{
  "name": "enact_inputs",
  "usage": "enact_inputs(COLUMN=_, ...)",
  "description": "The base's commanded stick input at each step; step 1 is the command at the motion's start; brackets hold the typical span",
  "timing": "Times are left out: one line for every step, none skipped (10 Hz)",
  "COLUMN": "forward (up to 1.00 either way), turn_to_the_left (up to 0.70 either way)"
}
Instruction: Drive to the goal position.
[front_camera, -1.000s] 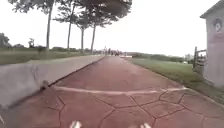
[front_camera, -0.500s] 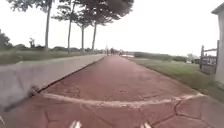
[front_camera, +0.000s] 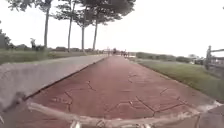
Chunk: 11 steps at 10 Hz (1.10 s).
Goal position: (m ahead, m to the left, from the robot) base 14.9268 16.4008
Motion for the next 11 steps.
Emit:
enact_inputs(forward=0.70, turn_to_the_left=0.00)
enact_inputs(forward=0.70, turn_to_the_left=0.00)
enact_inputs(forward=0.70, turn_to_the_left=0.00)
enact_inputs(forward=0.70, turn_to_the_left=0.00)
enact_inputs(forward=0.70, turn_to_the_left=0.00)
enact_inputs(forward=0.70, turn_to_the_left=0.00)
enact_inputs(forward=0.70, turn_to_the_left=0.00)
enact_inputs(forward=0.70, turn_to_the_left=0.00)
enact_inputs(forward=0.70, turn_to_the_left=0.00)
enact_inputs(forward=0.70, turn_to_the_left=0.00)
enact_inputs(forward=0.70, turn_to_the_left=-0.05)
